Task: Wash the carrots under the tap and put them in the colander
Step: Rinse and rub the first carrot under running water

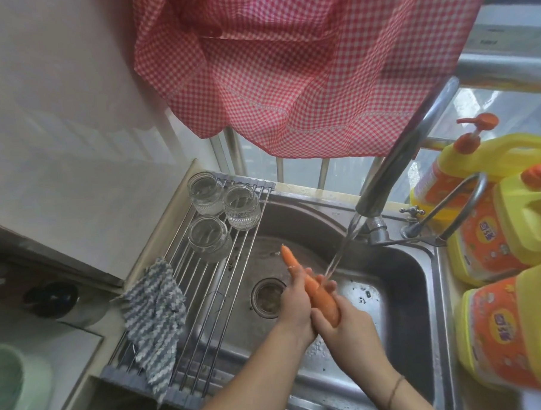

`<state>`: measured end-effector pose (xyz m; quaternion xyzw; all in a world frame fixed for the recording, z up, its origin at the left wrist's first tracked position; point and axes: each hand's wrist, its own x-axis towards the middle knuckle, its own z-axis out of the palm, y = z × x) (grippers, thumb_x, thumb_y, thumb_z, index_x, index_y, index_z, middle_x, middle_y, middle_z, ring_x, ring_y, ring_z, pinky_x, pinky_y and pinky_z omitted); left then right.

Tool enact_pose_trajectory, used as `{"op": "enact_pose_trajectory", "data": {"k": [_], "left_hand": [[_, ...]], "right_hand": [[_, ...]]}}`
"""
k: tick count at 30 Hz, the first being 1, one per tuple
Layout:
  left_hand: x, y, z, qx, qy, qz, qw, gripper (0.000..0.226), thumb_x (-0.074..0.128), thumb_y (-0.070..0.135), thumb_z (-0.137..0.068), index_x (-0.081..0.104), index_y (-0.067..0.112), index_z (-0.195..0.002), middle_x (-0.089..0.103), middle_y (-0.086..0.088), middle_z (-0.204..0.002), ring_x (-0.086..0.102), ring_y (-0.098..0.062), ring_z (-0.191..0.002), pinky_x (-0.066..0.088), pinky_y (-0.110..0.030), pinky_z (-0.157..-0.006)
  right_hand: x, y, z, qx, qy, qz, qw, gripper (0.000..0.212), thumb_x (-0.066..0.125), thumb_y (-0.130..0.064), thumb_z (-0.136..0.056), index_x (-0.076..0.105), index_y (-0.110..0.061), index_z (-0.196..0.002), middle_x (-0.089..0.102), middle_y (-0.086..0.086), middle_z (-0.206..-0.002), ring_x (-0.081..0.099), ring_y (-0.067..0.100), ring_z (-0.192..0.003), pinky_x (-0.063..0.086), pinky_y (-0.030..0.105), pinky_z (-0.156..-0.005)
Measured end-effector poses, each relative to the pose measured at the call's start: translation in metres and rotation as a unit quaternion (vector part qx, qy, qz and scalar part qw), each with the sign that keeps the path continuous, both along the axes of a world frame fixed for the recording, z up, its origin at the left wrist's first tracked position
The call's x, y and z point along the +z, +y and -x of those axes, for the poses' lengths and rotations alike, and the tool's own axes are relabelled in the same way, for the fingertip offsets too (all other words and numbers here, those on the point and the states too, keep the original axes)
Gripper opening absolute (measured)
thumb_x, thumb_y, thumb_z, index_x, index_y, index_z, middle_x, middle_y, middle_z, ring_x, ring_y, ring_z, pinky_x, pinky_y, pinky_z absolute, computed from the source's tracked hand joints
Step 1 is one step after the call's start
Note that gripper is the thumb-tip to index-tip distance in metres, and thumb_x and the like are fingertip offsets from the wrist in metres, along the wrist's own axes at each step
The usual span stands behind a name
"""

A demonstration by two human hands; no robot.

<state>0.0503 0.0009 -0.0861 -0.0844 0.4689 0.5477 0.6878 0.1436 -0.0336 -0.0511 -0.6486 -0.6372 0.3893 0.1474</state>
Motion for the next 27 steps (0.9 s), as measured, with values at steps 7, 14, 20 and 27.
{"op": "enact_pose_trajectory", "data": {"k": [7,14,20,27], "left_hand": [[-0.019,-0.022,0.001,-0.135,-0.016,-0.095,0.986,0.035,0.061,-0.001,-0.088,0.048,0.003,-0.12,0.064,-0.019,-0.107,0.061,-0.034,-0.109,0.053,-0.041,-0.096],[-0.023,-0.005,-0.003,-0.153,0.267,0.121,0.944,0.045,0.055,0.054,-0.092,0.068,0.012,-0.085,0.073,-0.006,-0.088,0.07,-0.022,-0.088,0.052,-0.04,-0.097],[-0.016,-0.003,0.001,-0.111,0.112,0.14,0.978,0.061,0.038,0.066,-0.094,0.064,0.01,-0.092,0.069,-0.006,-0.093,0.067,-0.027,-0.106,0.053,-0.038,-0.092],[-0.004,-0.021,-0.001,-0.189,0.094,0.037,0.977,0.014,0.051,0.022,-0.101,0.049,0.017,-0.088,0.059,0.003,-0.06,0.06,-0.008,-0.051,0.044,-0.02,-0.046]], "right_hand": [[-0.011,0.001,-0.013,0.037,-0.087,-0.053,0.994,0.042,0.052,-0.056,-0.085,0.049,-0.031,-0.118,0.066,-0.007,-0.101,0.066,0.018,-0.087,0.047,0.034,-0.063],[-0.017,-0.01,-0.001,0.128,-0.172,-0.108,0.971,0.046,0.04,-0.059,-0.093,0.041,-0.022,-0.12,0.06,-0.005,-0.112,0.066,0.022,-0.092,0.036,0.032,-0.06],[-0.023,0.001,-0.003,0.175,-0.247,-0.205,0.931,0.044,0.082,-0.045,-0.063,0.055,-0.018,-0.084,0.058,-0.003,-0.068,0.058,0.022,-0.042,0.023,0.027,-0.036],[-0.029,0.003,-0.015,0.184,-0.282,-0.249,0.908,0.058,0.093,-0.028,-0.047,0.059,-0.012,-0.092,0.052,-0.001,-0.063,0.053,0.018,-0.038,0.025,0.026,-0.028]]}}
